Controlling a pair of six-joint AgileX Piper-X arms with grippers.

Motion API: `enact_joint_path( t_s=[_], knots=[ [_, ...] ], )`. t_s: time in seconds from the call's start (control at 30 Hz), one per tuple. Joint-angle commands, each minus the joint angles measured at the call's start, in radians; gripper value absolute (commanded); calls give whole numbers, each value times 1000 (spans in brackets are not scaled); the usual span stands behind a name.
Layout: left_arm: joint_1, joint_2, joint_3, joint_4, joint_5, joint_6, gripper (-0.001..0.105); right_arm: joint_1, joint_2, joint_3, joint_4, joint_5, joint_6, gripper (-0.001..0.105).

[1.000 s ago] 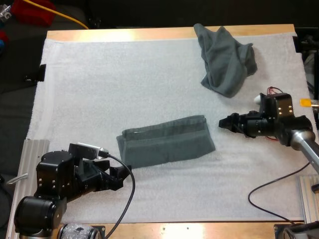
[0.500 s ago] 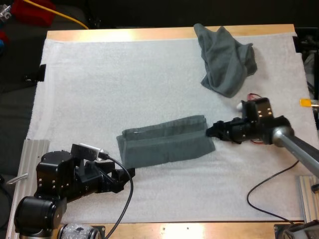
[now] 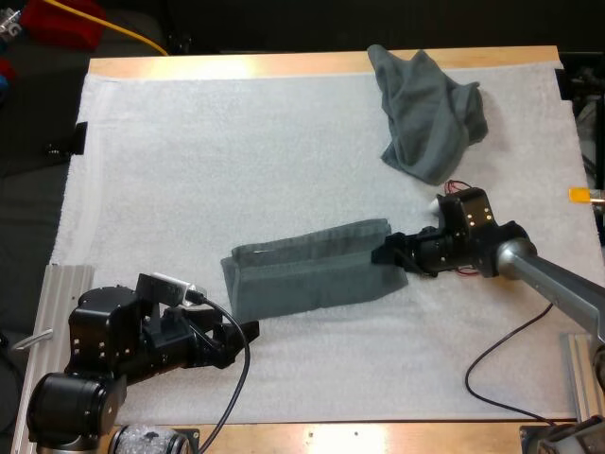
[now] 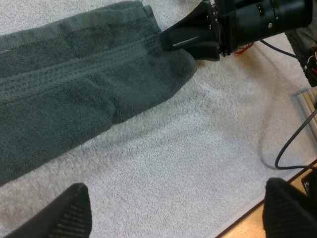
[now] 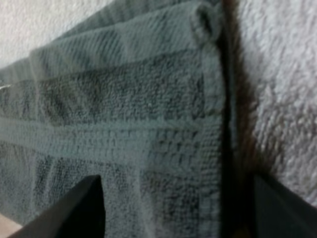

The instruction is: Pick towel from pile, fold and stack

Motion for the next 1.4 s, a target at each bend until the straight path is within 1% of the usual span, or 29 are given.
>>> enact_joint_path(
  t_s=[0.0, 0.13, 0.2, 0.27, 0.3, 0.37, 0.4, 0.43, 0.47, 0.57, 0.67, 0.7, 0.77, 0.8, 0.97, 1.0, 1.07, 1.27, 1.37],
  knots=[
    [-3, -4, -5, -4, 17, -4, 69, 16, 24, 5, 23, -19, 6, 62],
    [-3, -4, -5, -4, 24, -4, 69, 31, 23, 5, 23, -32, 23, 61],
    [-3, -4, -5, -4, 24, -4, 69, 31, 23, 5, 28, -32, 37, 51],
    [-3, -4, -5, -4, 24, -4, 69, 31, 23, 5, 34, -32, 45, 32],
    [-3, -4, -5, -4, 26, -4, 69, 31, 23, 5, 38, -32, 48, 26],
    [-3, -4, -5, -1, 40, -4, 69, 31, 23, 5, 55, -28, 50, 8],
    [-3, -4, -5, -1, 44, -4, 69, 31, 20, 5, 61, -24, 50, 4],
    [-3, -4, -5, -1, 54, -4, 69, 34, 15, 5, 82, 10, 48, 0],
    [-3, -4, -5, -1, 59, -4, 69, 36, 5, 5, 103, 55, 44, 2],
    [-3, -4, -5, -1, 69, -4, 69, 35, -32, 5, 170, 156, 20, 2],
    [-3, -4, -5, -1, 69, -4, 69, 35, -81, 5, 253, 253, -26, 2],
    [-3, -4, -5, -1, 69, -4, 69, 35, -86, 5, 266, 267, -31, 2],
    [-3, -4, -5, 6, 69, -4, 69, 35, -124, 5, 335, 355, -59, 2],
    [-3, -4, -5, 7, 69, -4, 69, 35, -133, 5, 353, 378, -66, 2],
    [-3, -4, -5, 55, 69, -4, 69, 35, -201, 5, 478, 539, -104, 2],
    [-3, -4, -5, 59, 69, -4, 69, 35, -208, 5, 486, 552, -106, 2],
    [-3, -4, -5, 63, 69, -4, 69, 35, -237, 5, 531, 631, -126, 2],
    [-9, -4, -5, 63, 69, -4, 69, 35, -294, 5, 618, 816, -148, 2],
    [-21, -4, -5, 63, 69, -4, 69, 35, -324, 5, 642, 861, -148, 2]
  ],
)
